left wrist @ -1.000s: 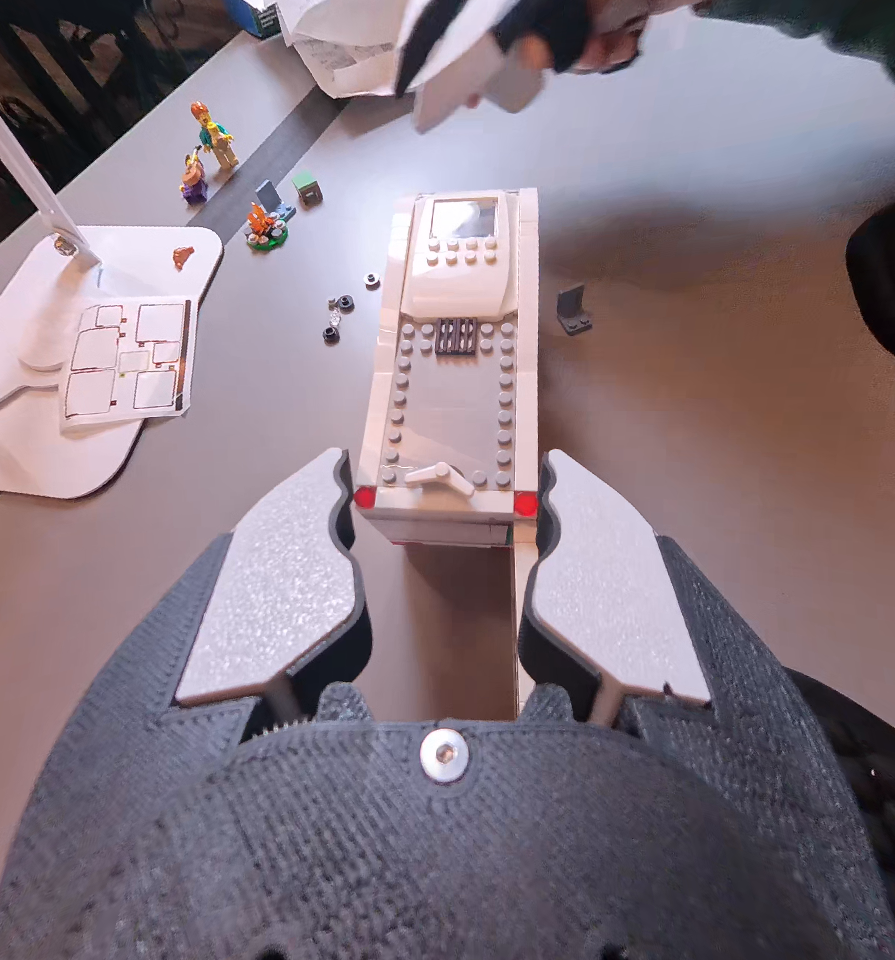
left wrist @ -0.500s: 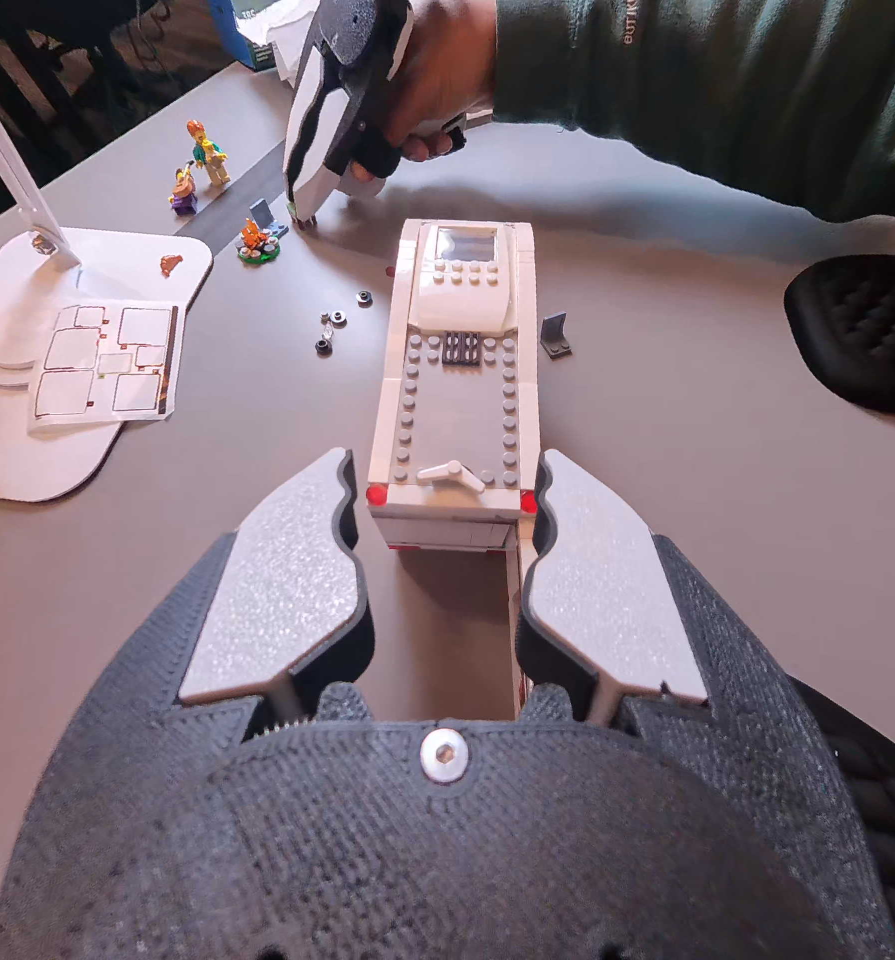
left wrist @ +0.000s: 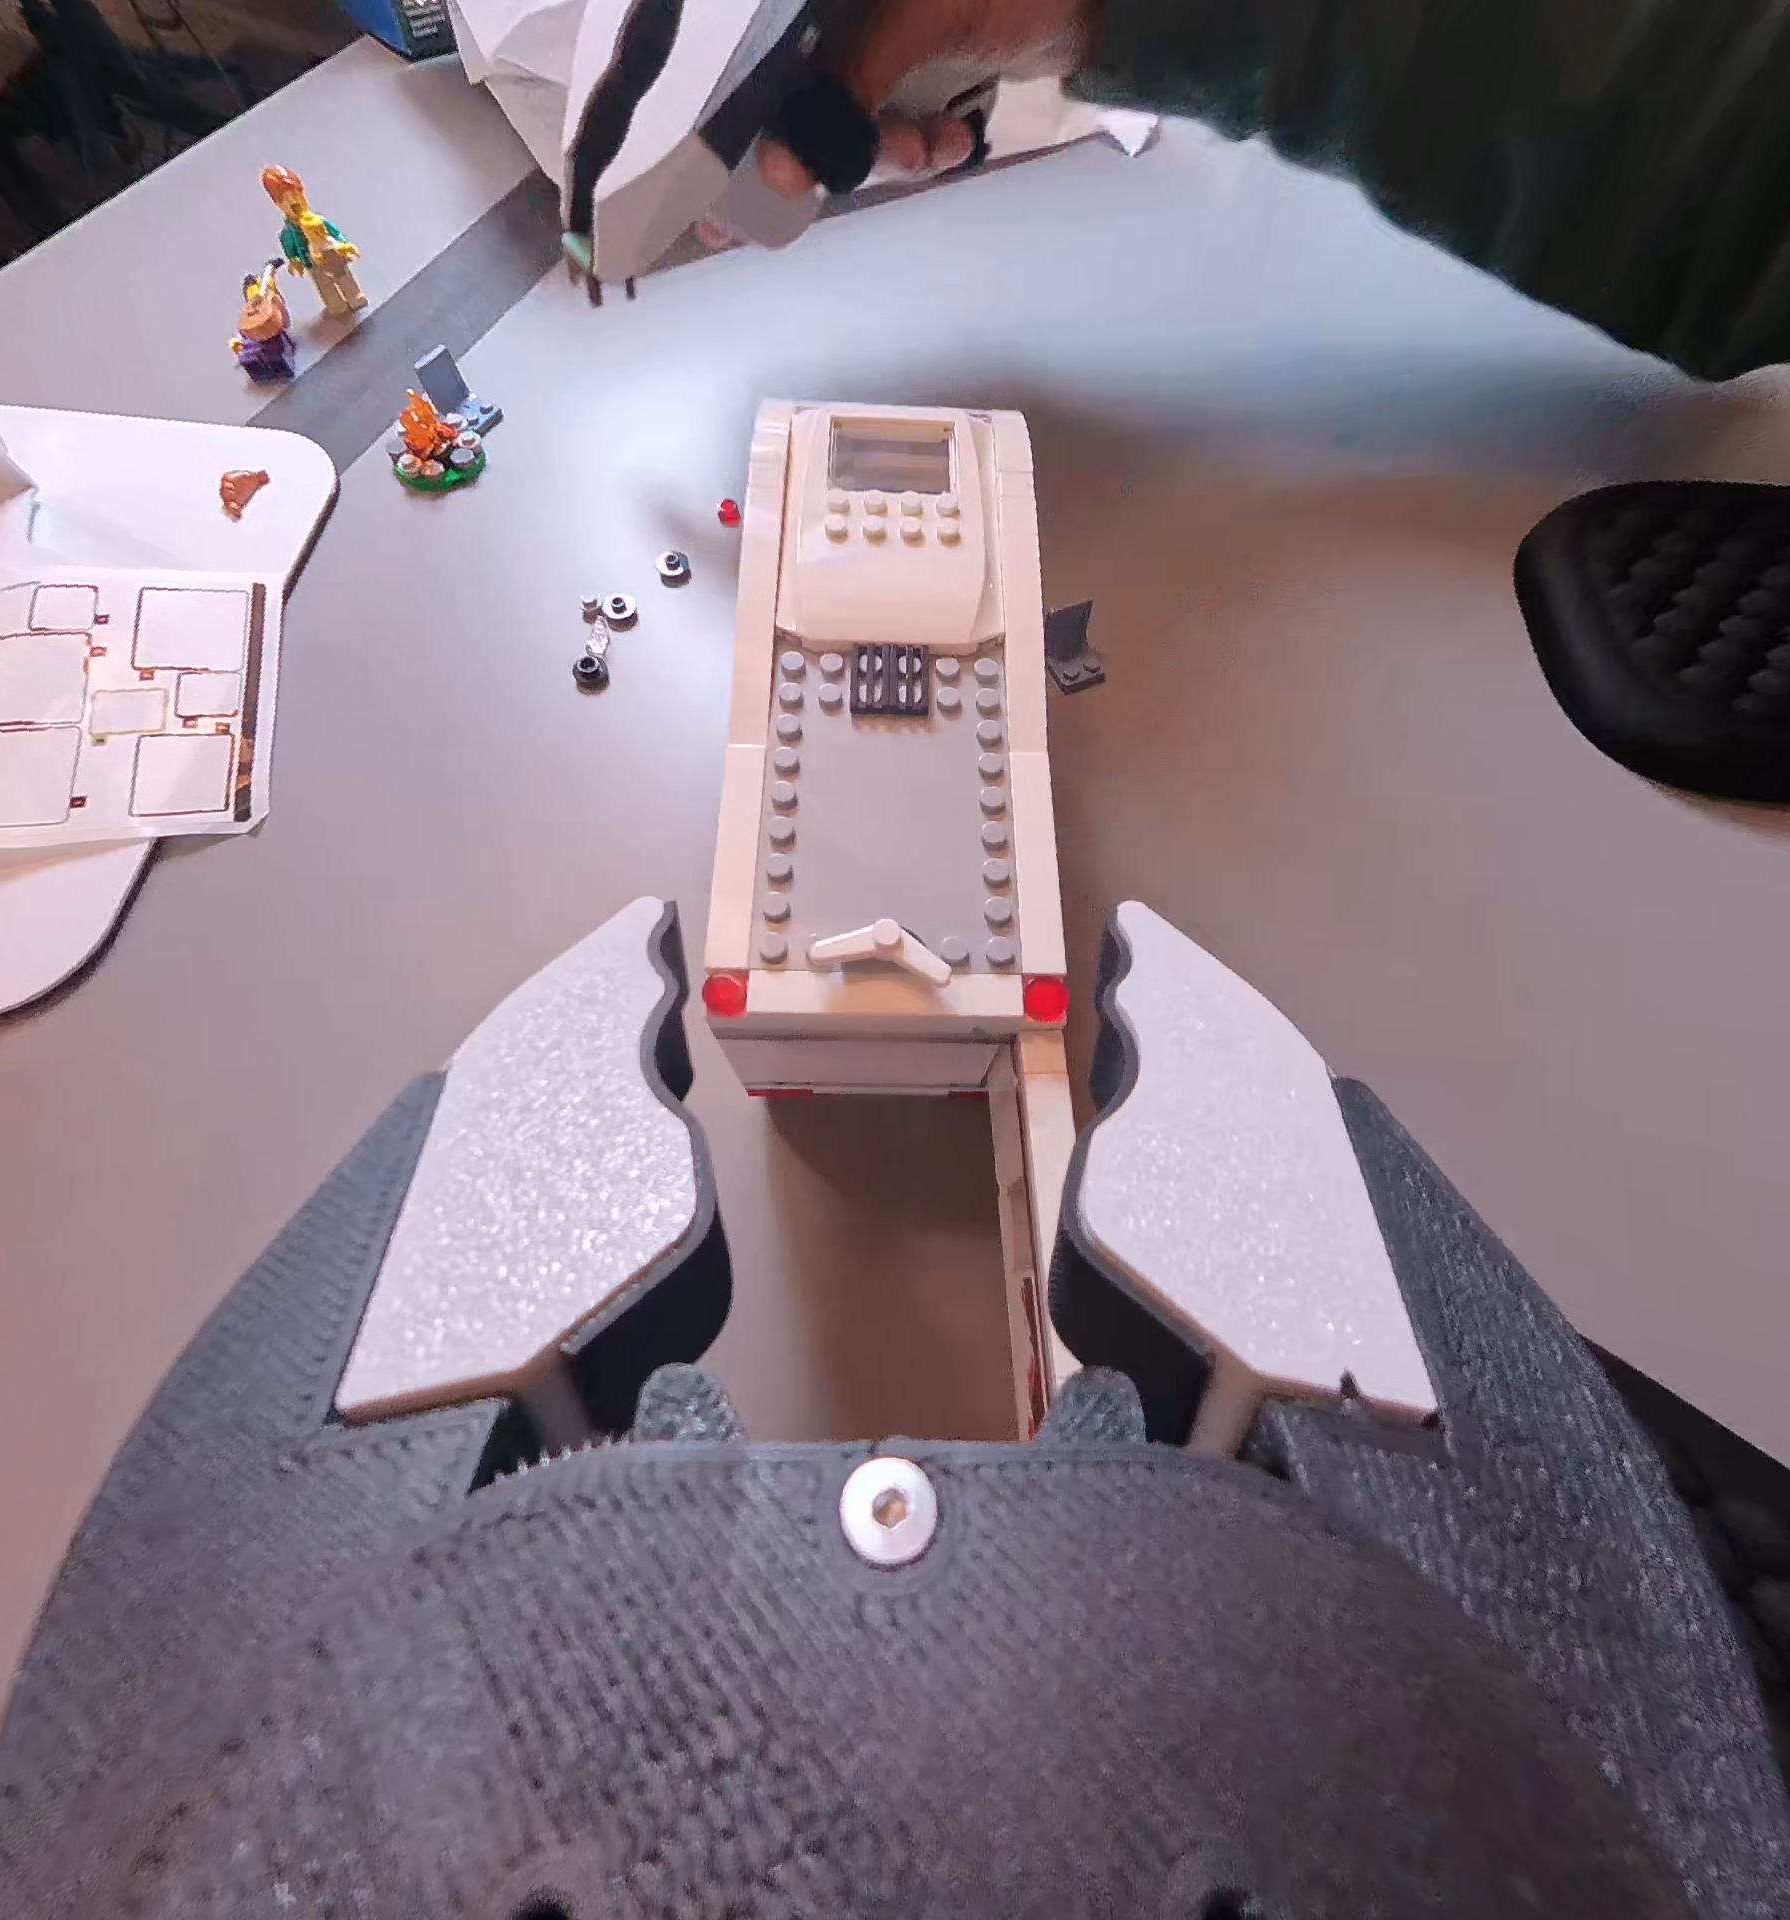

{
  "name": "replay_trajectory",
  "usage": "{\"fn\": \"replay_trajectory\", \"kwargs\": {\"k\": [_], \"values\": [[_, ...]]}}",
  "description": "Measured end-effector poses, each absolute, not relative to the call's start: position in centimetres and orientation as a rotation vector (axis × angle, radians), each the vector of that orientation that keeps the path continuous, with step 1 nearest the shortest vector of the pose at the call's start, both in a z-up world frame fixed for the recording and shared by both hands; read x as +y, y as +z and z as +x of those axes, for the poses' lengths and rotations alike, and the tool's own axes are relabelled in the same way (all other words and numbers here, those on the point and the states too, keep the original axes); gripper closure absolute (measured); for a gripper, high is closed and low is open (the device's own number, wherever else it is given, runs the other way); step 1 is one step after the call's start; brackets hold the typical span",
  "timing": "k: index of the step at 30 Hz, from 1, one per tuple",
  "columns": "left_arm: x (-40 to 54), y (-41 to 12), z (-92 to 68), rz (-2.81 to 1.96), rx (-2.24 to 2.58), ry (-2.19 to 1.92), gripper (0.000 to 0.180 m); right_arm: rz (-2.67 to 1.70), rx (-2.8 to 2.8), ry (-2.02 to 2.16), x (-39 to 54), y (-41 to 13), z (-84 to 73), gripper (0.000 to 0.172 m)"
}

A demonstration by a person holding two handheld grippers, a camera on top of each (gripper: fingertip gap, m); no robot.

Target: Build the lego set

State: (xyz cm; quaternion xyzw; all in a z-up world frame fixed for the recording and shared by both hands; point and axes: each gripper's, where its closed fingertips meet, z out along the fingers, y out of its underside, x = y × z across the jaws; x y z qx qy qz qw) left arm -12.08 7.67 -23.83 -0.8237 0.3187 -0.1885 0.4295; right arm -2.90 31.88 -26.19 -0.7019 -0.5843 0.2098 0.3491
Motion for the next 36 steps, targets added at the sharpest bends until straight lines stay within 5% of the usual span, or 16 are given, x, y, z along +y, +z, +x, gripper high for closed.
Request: {"fn": "replay_trajectory", "kwargs": {"k": [11, 20, 36], "values": [[7.9, -24.8, -11.6, -2.128, 0.914, -0.442, 0.104, -1.797, -1.401, 0.611, 21.3, -21.5, 1.8, 0.156], [7.7, -24.9, -11.8, -2.168, 1.021, -0.479, 0.110, -1.880, -1.287, 0.725, 10.1, -25.0, -3.0, 0.156], [7.8, -24.6, -11.5, -2.133, 0.991, -0.606, 0.113, -1.899, -1.063, 0.661, 10.5, -27.8, -8.6, 0.156]]}}
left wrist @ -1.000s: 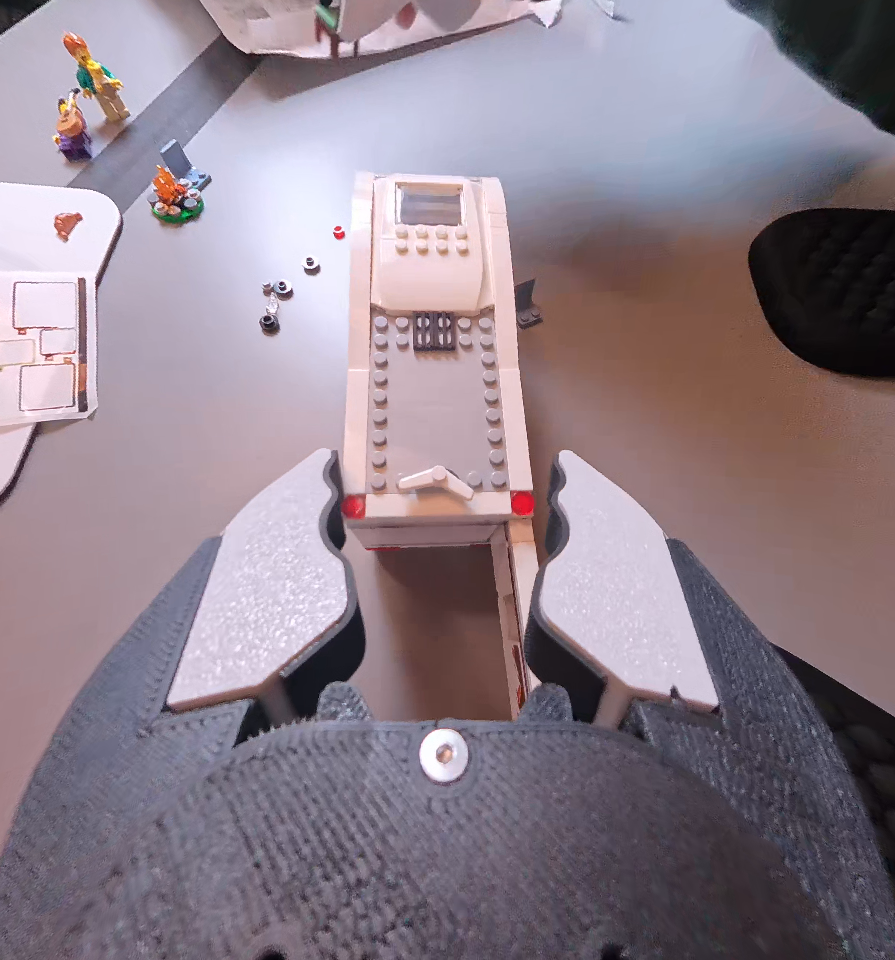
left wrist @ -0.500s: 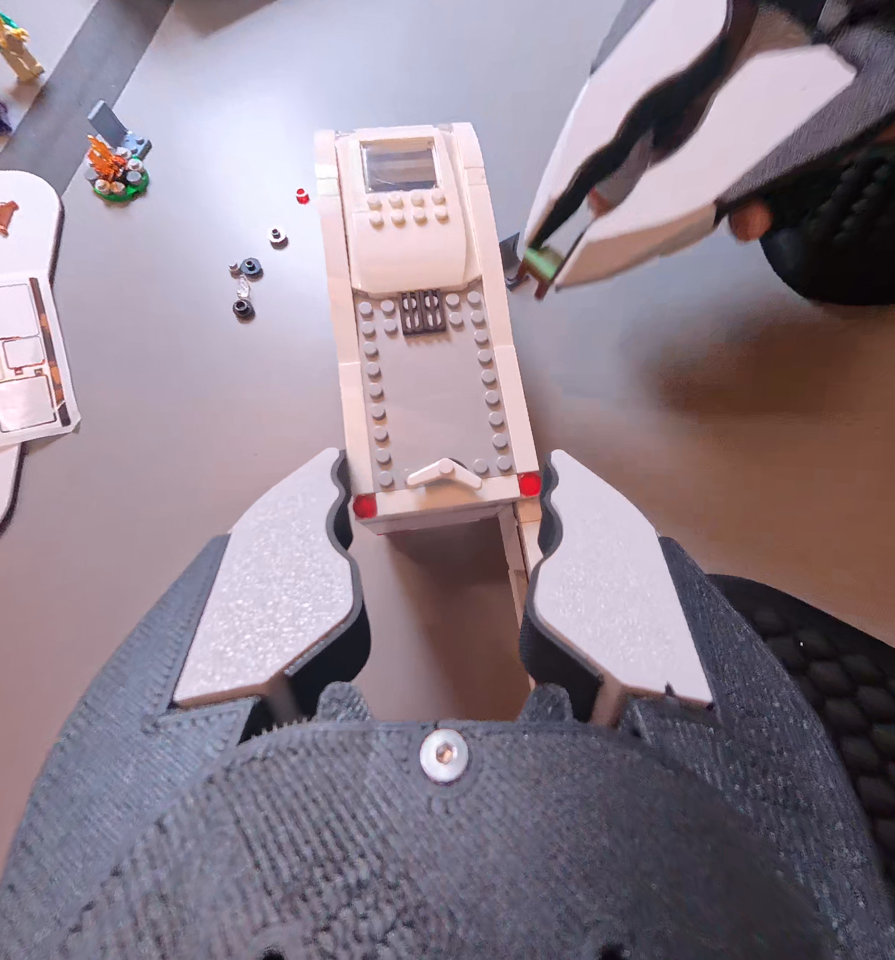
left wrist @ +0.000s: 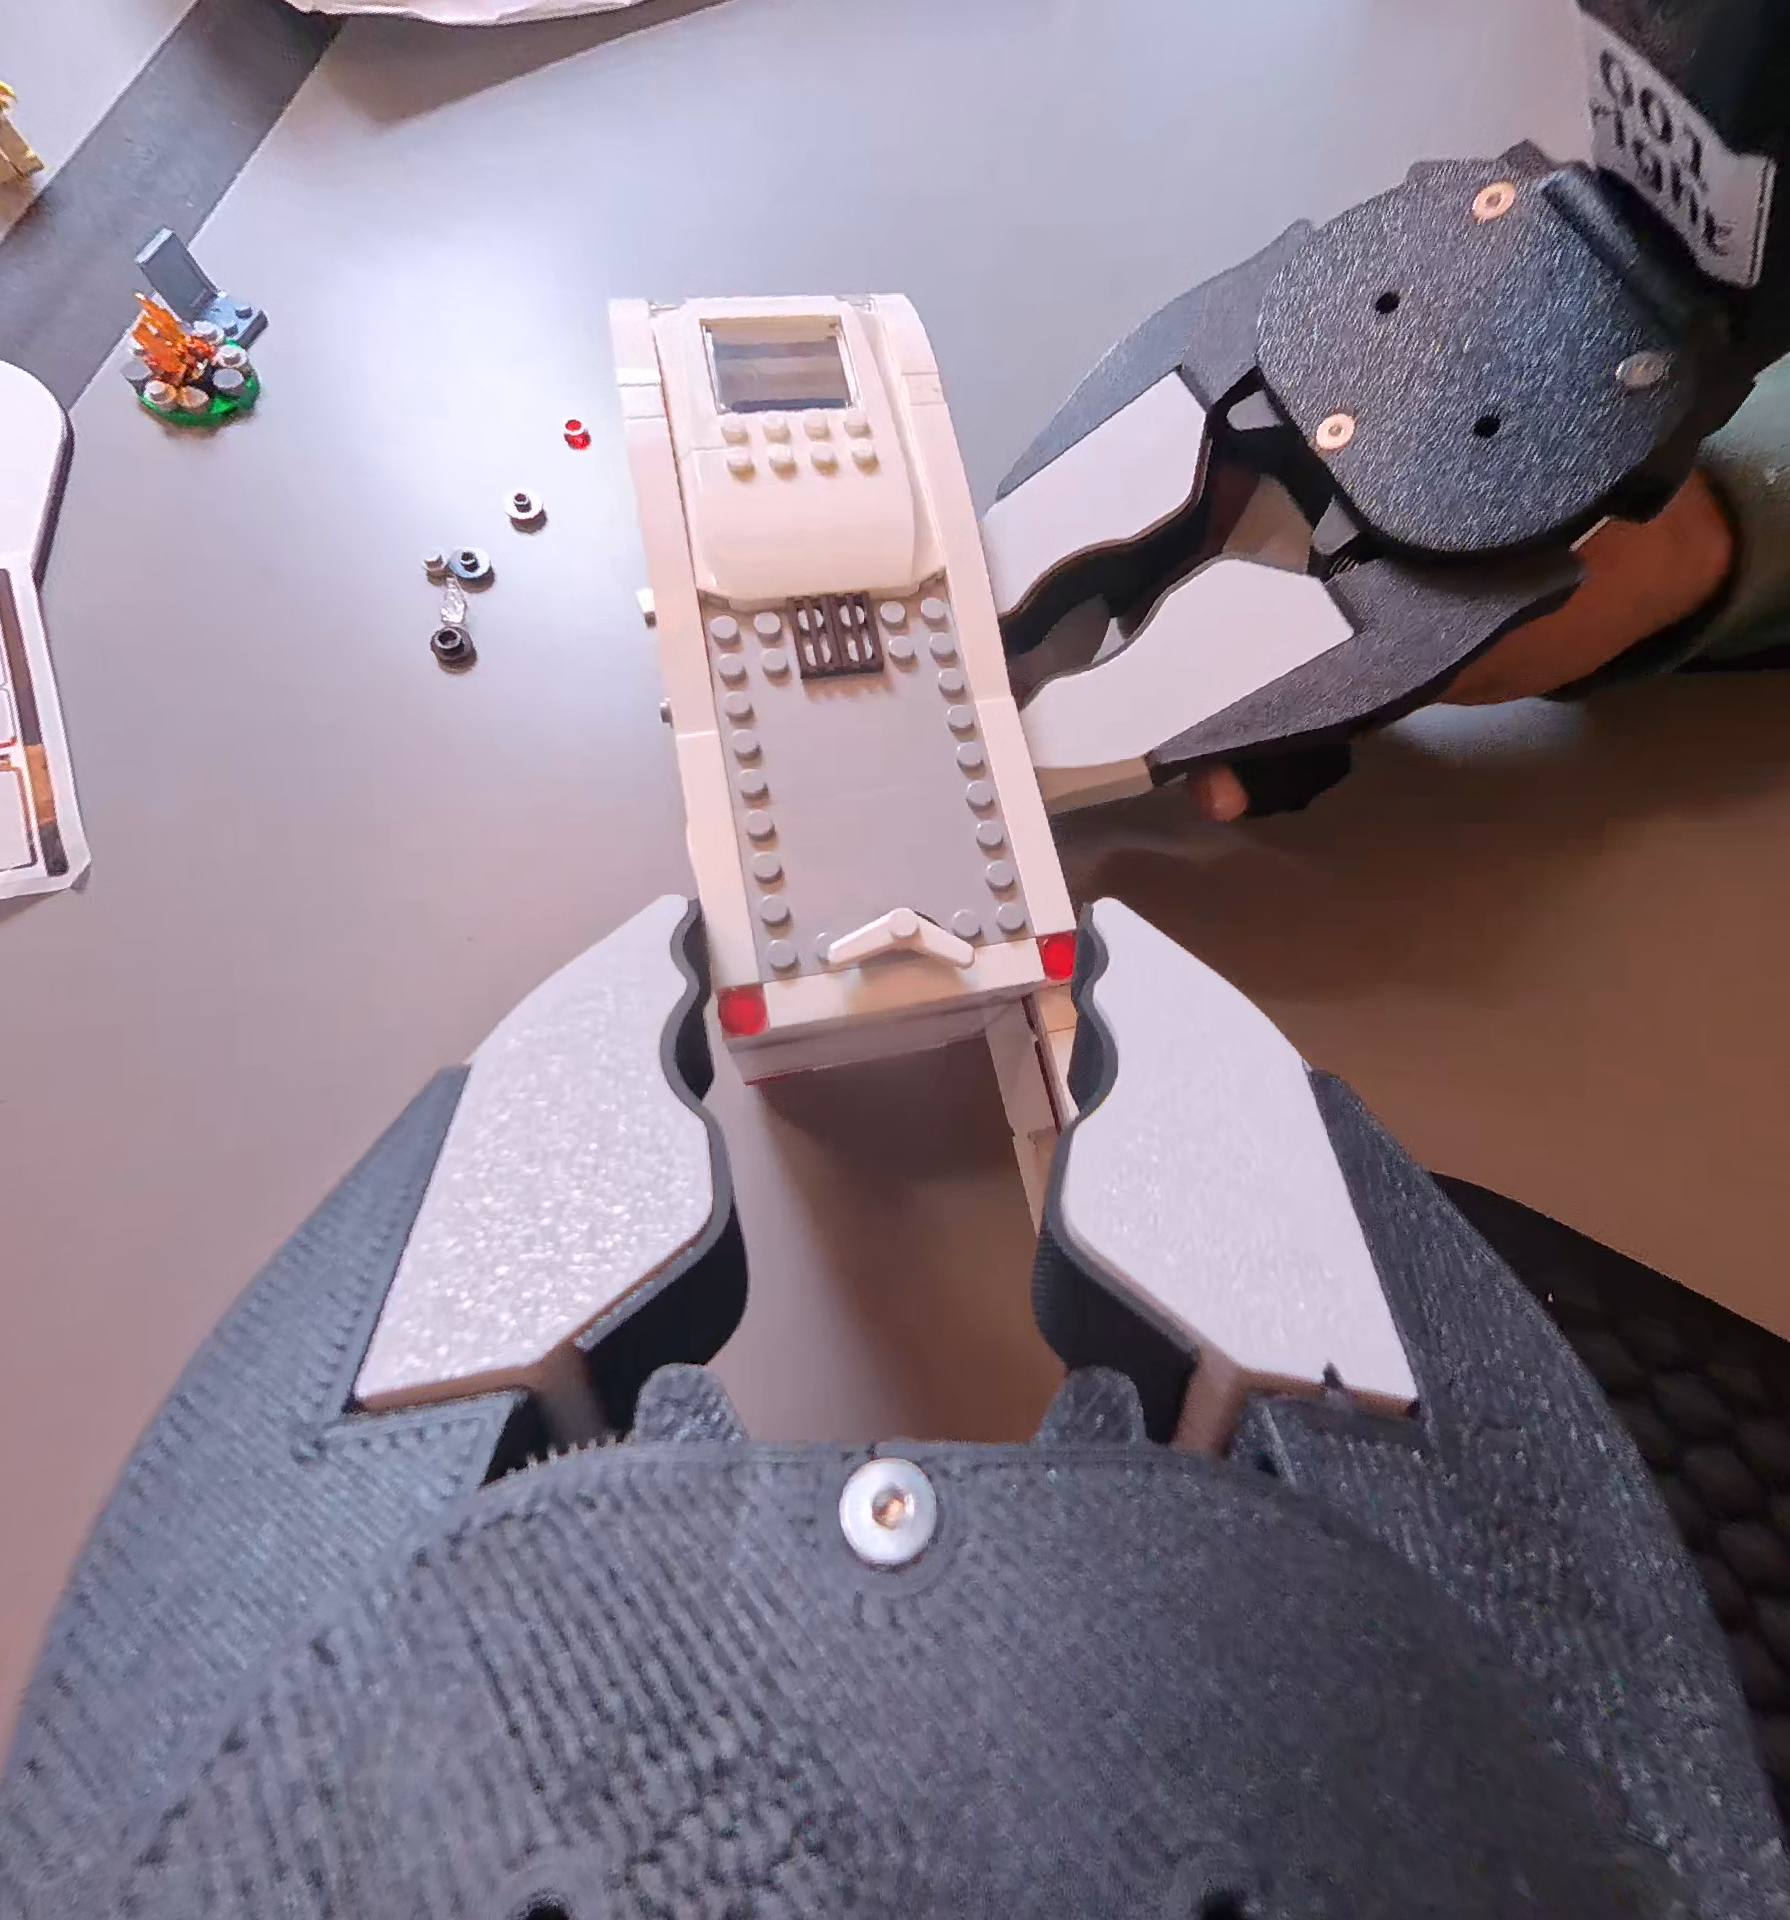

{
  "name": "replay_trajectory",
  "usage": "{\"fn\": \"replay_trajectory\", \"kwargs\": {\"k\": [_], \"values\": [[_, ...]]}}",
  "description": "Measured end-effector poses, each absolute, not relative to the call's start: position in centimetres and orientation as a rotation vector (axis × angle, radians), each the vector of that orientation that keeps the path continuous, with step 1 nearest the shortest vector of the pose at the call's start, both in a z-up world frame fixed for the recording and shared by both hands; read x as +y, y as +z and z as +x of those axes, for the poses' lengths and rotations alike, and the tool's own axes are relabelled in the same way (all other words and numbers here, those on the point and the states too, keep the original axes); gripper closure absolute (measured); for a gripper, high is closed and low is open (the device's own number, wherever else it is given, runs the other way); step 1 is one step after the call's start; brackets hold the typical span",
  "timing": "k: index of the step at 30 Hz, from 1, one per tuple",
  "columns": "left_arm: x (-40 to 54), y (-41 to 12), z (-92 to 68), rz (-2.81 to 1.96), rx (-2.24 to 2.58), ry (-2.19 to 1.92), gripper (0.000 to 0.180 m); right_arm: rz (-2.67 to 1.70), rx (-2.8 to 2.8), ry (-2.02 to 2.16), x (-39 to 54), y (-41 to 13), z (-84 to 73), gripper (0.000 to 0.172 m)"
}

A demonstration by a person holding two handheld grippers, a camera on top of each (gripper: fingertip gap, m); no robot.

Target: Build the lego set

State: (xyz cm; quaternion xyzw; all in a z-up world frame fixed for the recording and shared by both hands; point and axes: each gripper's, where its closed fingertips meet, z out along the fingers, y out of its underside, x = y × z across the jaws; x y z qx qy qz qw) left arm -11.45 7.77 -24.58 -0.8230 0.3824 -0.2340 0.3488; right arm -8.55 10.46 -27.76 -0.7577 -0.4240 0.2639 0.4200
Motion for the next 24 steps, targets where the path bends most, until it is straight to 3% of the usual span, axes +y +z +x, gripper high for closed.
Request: {"fn": "replay_trajectory", "kwargs": {"k": [6, 14, 21, 24], "values": [[7.8, -24.6, -11.4, -2.130, 0.988, -0.622, 0.113, -1.966, -1.095, 0.616, 10.5, -28.6, -9.0, 0.155], [7.8, -24.6, -11.4, -2.129, 0.993, -0.624, 0.113, -1.965, -1.125, 0.653, 10.1, -28.3, -8.3, 0.140], [7.8, -24.5, -11.4, -2.127, 0.993, -0.630, 0.113, -1.939, -1.154, 0.709, 9.8, -28.1, -8.3, 0.142], [7.8, -24.6, -11.4, -2.128, 0.993, -0.626, 0.113, -1.941, -1.140, 0.636, 10.4, -28.4, -8.2, 0.155]]}}
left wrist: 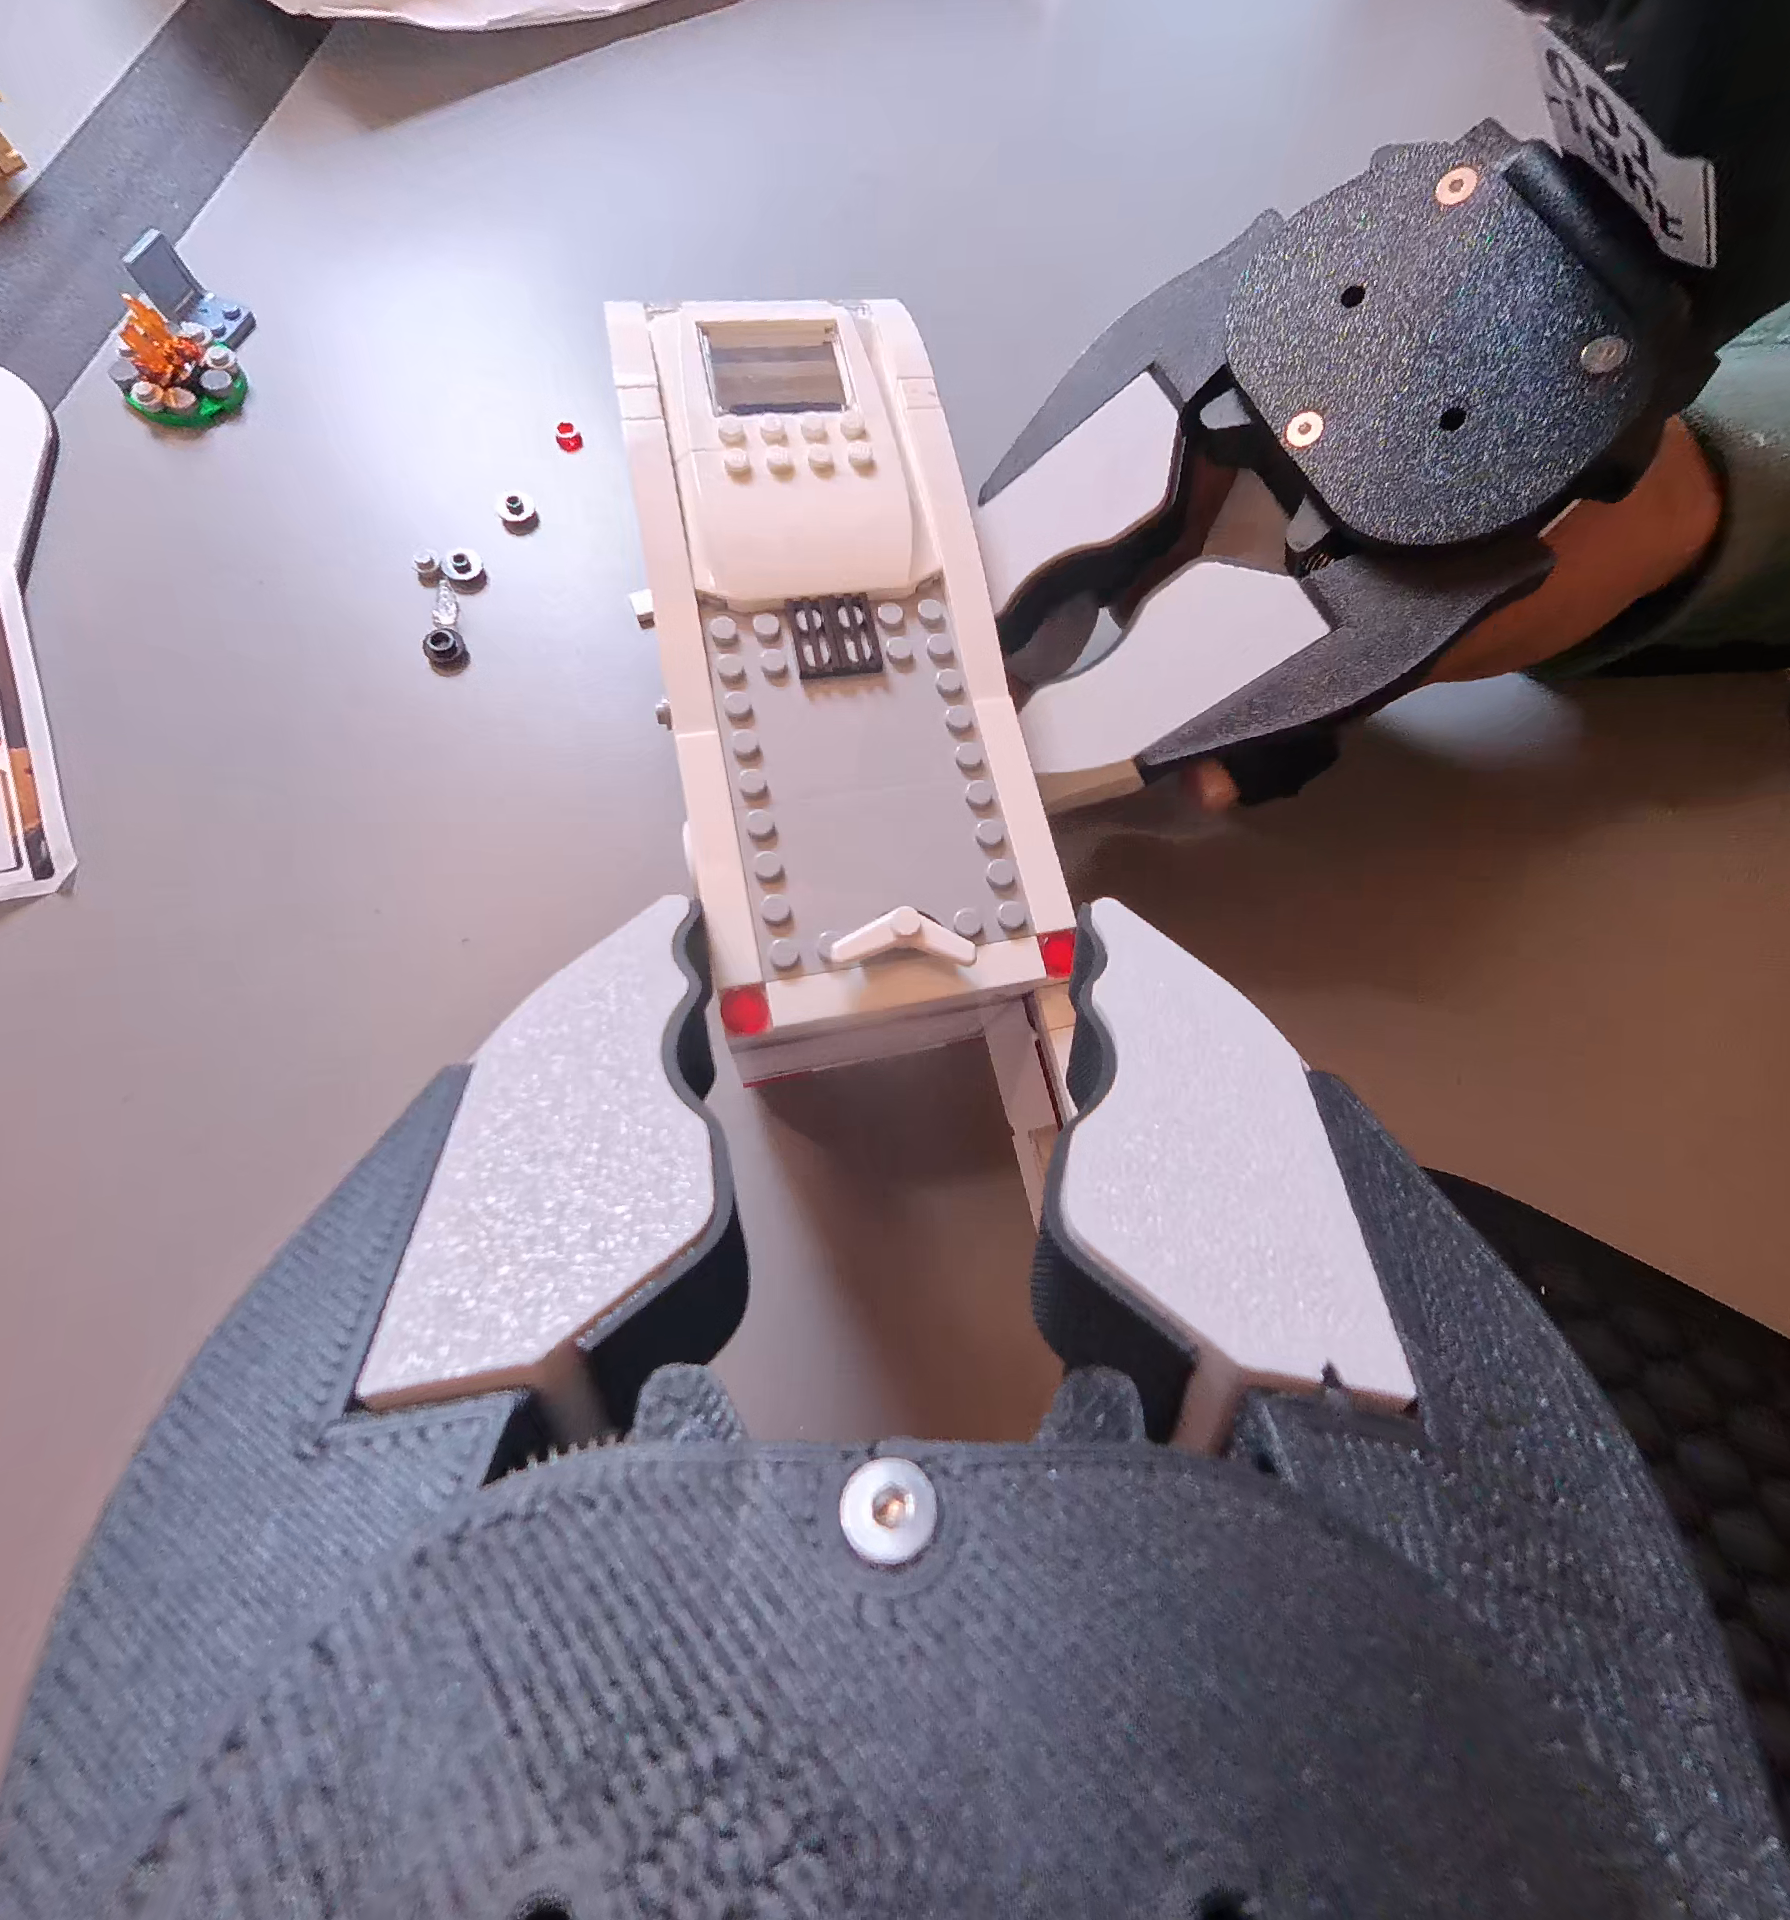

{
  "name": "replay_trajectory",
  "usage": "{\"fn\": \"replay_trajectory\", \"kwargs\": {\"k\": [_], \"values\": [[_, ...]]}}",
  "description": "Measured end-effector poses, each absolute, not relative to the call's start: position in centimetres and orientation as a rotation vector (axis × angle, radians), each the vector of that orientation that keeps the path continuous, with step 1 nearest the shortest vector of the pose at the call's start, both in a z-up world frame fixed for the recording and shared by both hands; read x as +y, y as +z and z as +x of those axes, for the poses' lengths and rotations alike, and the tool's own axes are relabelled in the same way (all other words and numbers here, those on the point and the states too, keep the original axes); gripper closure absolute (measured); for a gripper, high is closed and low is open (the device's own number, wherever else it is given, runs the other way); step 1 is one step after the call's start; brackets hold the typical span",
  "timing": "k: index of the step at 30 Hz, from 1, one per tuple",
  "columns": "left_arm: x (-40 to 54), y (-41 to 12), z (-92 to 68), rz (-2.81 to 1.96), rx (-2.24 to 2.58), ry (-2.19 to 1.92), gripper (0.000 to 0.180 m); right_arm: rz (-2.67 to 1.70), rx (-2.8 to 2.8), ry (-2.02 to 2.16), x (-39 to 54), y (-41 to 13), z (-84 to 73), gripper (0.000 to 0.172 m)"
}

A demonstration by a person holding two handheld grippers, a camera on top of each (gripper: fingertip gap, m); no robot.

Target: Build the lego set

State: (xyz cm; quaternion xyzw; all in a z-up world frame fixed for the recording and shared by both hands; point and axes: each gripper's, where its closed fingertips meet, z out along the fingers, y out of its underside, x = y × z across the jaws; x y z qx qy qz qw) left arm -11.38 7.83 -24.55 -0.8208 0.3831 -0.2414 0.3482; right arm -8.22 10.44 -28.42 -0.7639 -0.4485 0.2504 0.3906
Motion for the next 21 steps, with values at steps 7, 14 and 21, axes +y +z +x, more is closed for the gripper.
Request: {"fn": "replay_trajectory", "kwargs": {"k": [7, 14, 21], "values": [[7.87, -24.55, -11.35, -2.129, 0.993, -0.624, 0.113, -2.052, -1.145, 0.628, 10.05, -28.19, -7.82, 0.156], [7.85, -24.55, -11.36, -2.132, 0.994, -0.621, 0.113, -2.106, -1.179, 0.609, 9.75, -28.15, -8.02, 0.155], [7.79, -24.54, -11.41, -2.133, 0.998, -0.623, 0.113, -2.110, -1.165, 0.648, 9.71, -28.07, -8.20, 0.150]]}}
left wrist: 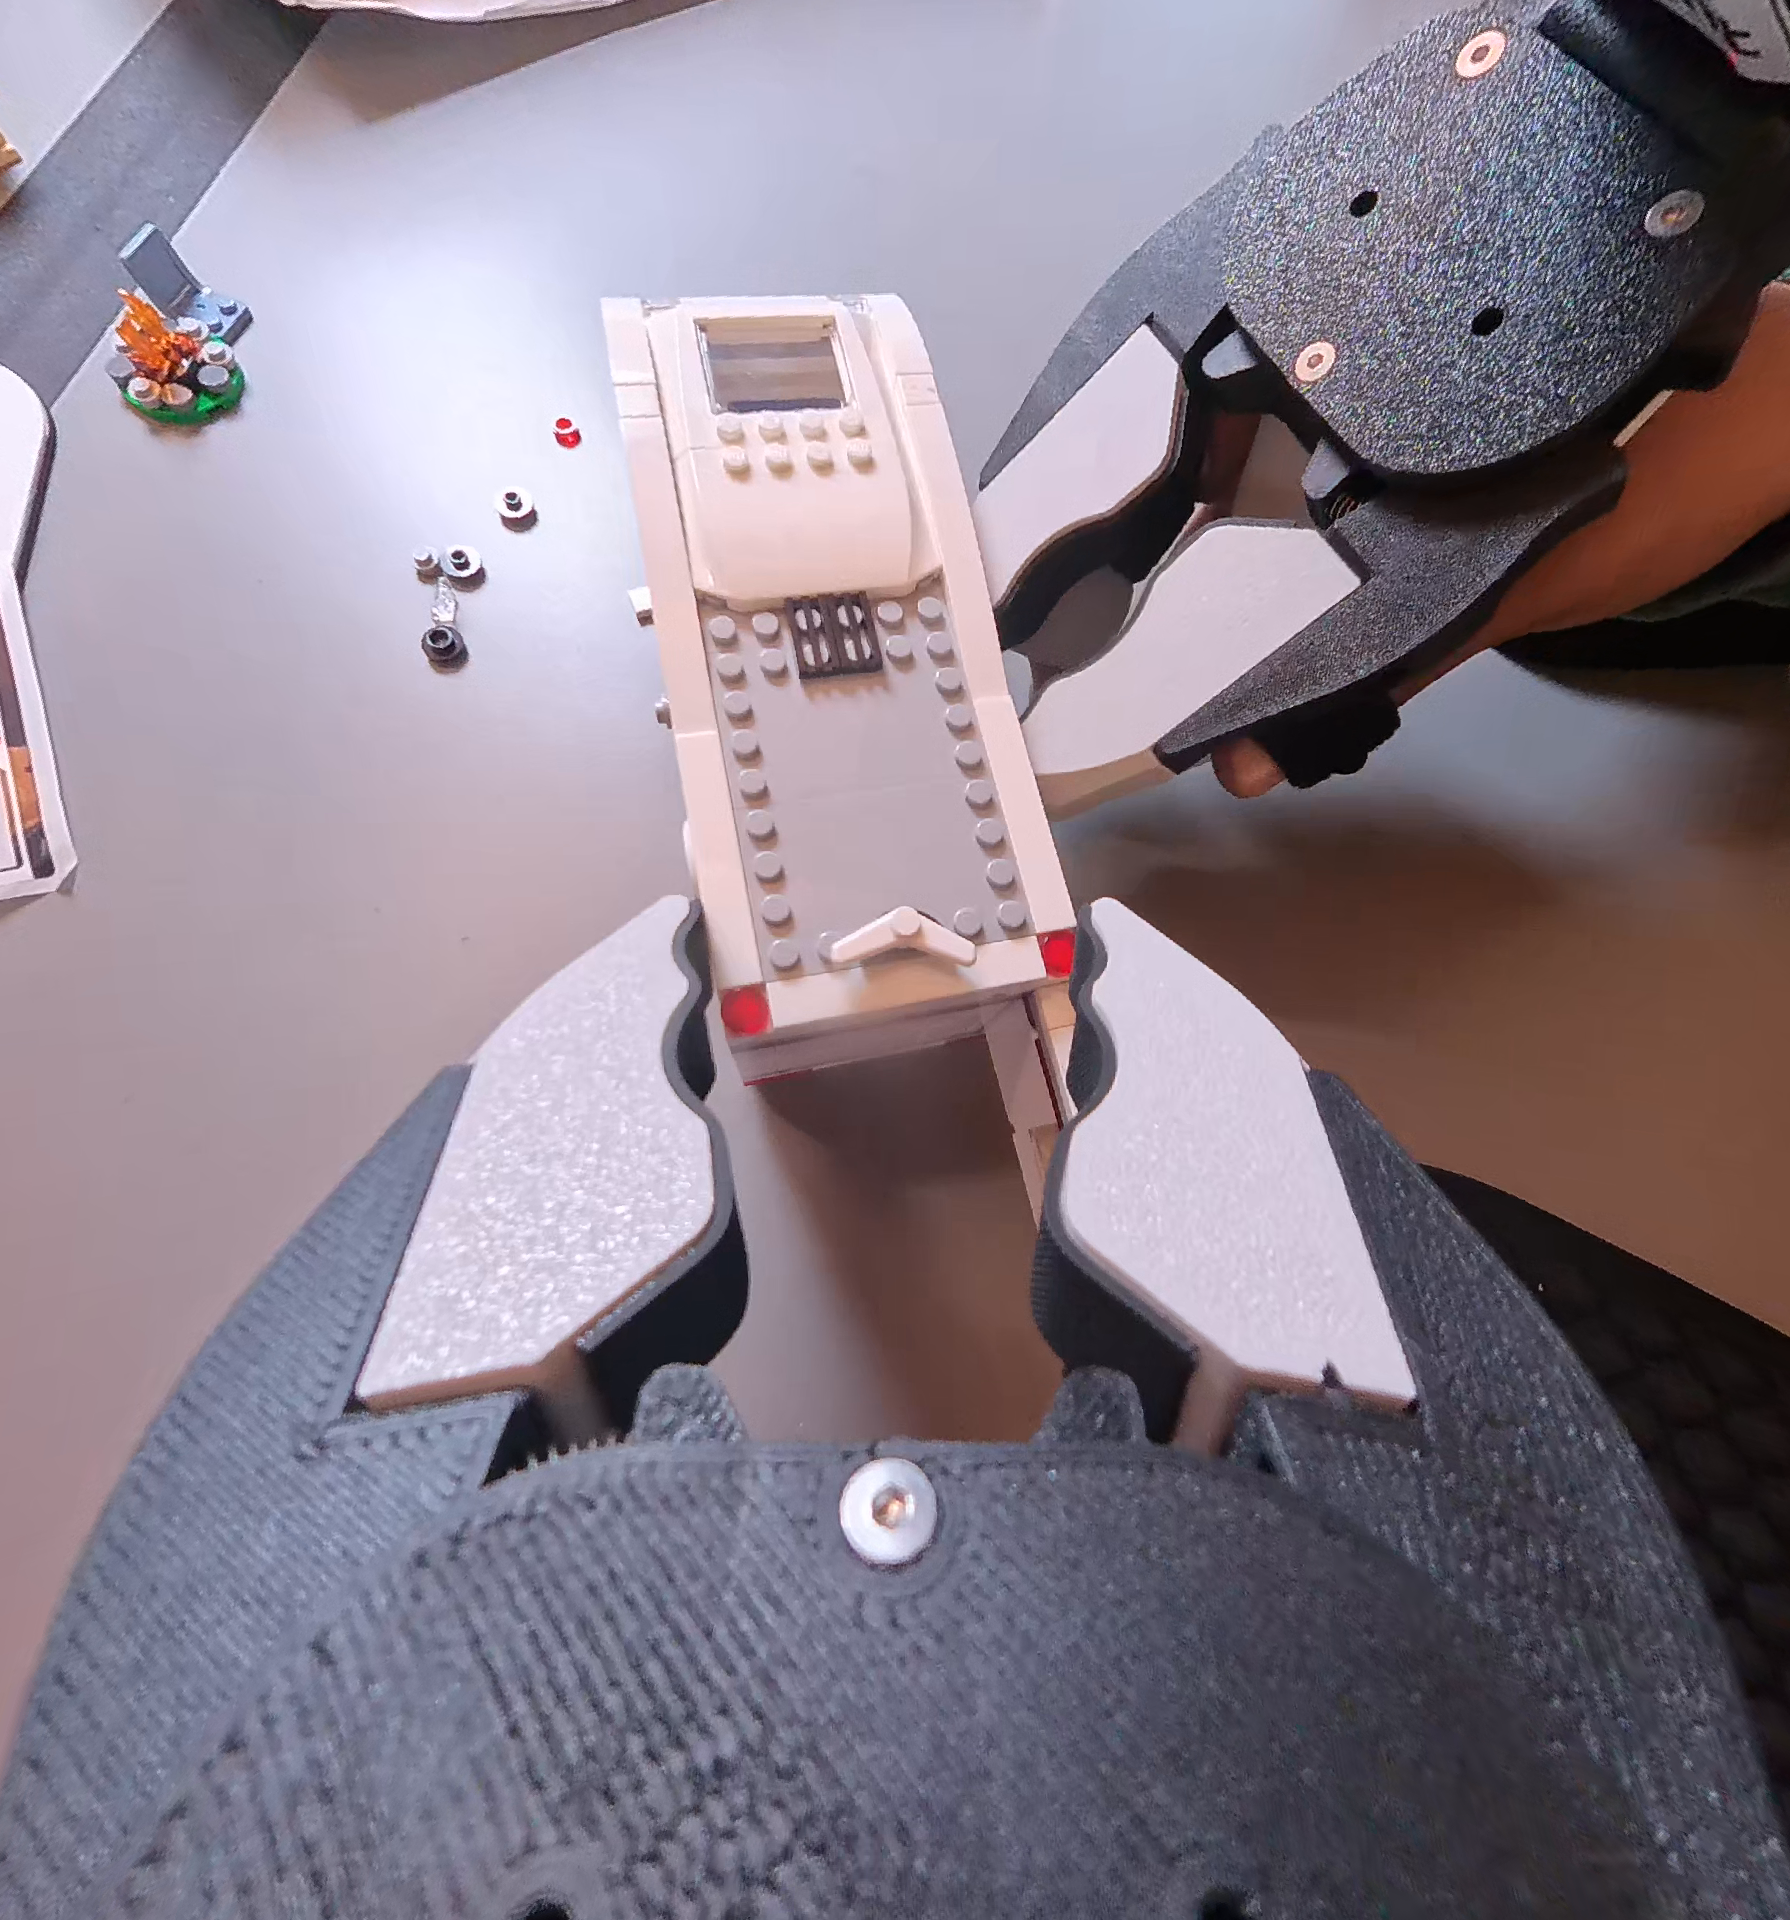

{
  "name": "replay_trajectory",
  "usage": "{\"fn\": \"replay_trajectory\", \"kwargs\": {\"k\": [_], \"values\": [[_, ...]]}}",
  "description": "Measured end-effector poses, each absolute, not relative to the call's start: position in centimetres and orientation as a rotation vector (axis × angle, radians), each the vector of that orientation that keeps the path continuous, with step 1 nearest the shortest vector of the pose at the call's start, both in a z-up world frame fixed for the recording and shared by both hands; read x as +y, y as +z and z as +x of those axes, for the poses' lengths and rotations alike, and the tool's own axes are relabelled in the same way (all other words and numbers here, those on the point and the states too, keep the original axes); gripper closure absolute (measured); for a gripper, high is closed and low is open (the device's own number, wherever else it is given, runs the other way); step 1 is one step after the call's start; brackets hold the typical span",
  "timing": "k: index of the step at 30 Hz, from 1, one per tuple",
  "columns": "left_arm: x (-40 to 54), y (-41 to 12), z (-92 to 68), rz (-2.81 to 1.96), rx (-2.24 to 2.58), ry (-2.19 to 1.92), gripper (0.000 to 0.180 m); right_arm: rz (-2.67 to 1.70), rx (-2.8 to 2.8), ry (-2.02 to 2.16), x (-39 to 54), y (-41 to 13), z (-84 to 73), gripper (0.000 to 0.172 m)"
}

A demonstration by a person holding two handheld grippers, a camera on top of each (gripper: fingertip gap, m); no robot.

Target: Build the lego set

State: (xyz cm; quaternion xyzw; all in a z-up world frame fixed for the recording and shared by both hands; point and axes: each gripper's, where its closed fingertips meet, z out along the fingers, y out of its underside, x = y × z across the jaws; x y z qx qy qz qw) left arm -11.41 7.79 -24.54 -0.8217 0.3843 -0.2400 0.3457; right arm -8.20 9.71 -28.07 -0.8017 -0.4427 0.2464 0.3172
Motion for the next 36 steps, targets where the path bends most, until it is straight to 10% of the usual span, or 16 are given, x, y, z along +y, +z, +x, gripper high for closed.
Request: {"fn": "replay_trajectory", "kwargs": {"k": [21, 29, 36], "values": [[7.9, -24.5, -11.4, -2.124, 0.990, -0.632, 0.113, -1.709, -1.373, 0.593, 8.8, -26.6, -7.6, 0.159], [7.9, -24.5, -11.3, -2.119, 0.987, -0.634, 0.113, -1.296, -1.789, 0.196, 7.6, -29.4, -8.2, 0.117], [7.9, -24.5, -11.4, -2.117, 0.983, -0.640, 0.113, -1.166, -1.908, 0.085, 7.7, -29.7, -8.0, 0.121]]}}
